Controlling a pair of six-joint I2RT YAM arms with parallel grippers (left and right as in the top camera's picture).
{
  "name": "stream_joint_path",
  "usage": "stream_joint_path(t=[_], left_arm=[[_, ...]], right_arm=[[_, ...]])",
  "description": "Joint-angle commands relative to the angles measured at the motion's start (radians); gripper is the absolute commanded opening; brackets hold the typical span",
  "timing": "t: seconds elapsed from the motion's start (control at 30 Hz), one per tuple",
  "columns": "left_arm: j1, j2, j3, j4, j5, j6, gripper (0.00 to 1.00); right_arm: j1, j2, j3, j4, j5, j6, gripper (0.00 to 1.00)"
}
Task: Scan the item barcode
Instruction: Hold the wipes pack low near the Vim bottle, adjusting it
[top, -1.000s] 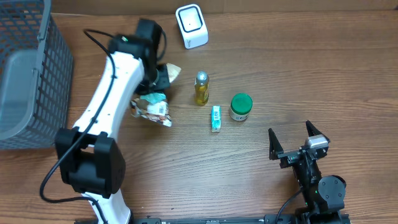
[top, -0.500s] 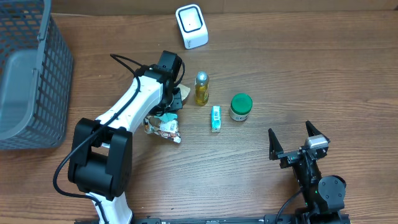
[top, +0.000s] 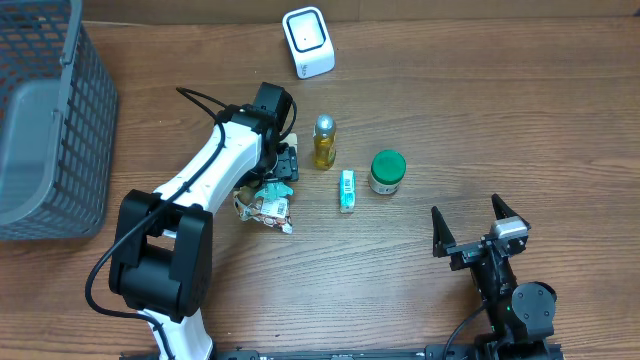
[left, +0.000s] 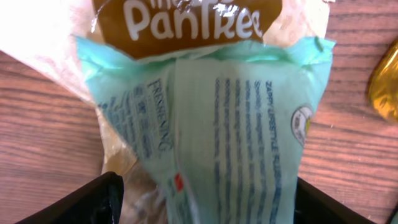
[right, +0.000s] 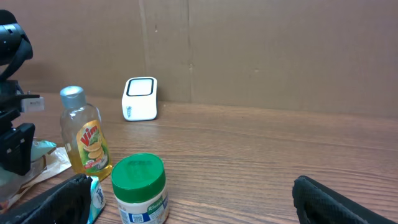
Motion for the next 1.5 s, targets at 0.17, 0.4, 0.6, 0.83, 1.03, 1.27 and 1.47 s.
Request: stream_joint_path(t=[0.17, 0.4, 0.6, 0.83, 1.03, 1.27, 1.47], left_arm=[[0.018, -0.011, 0.144, -0.09, 0.026, 0.034, 0.8], [0.021, -0.009, 0.138, -0.098, 0.04, 0.038, 0.79], [0.02, -0.006, 0.108, -0.083, 0.04, 0.036, 0.76], [0.021, -0.006, 0.04, -0.037, 0.039, 0.036, 0.67], [0.021, -0.006, 0.022, -0.021, 0.039, 0.038, 0.4], [0.028, -0.01, 0.088, -0.077, 0.039, 0.038, 0.25], [0.07, -0.013, 0.229, -0.246, 0.039, 0.066, 0.24]], right_arm=[[-0.003, -0.007, -0.011, 0.005, 0.008, -0.005, 1.0], [-0.003, -0.007, -0.011, 0.004, 0.009, -0.005, 1.0], [-0.003, -0.007, -0.011, 0.005, 0.008, -0.005, 1.0], [-0.003, -0.007, -0.011, 0.005, 0.008, -0.005, 1.0], [-0.003, -0.007, -0.011, 0.004, 0.008, -0.005, 1.0], [-0.003, -0.007, -0.011, 0.004, 0.008, -0.005, 1.0], [-0.003, -0.007, -0.011, 0.005, 0.009, -0.005, 1.0]])
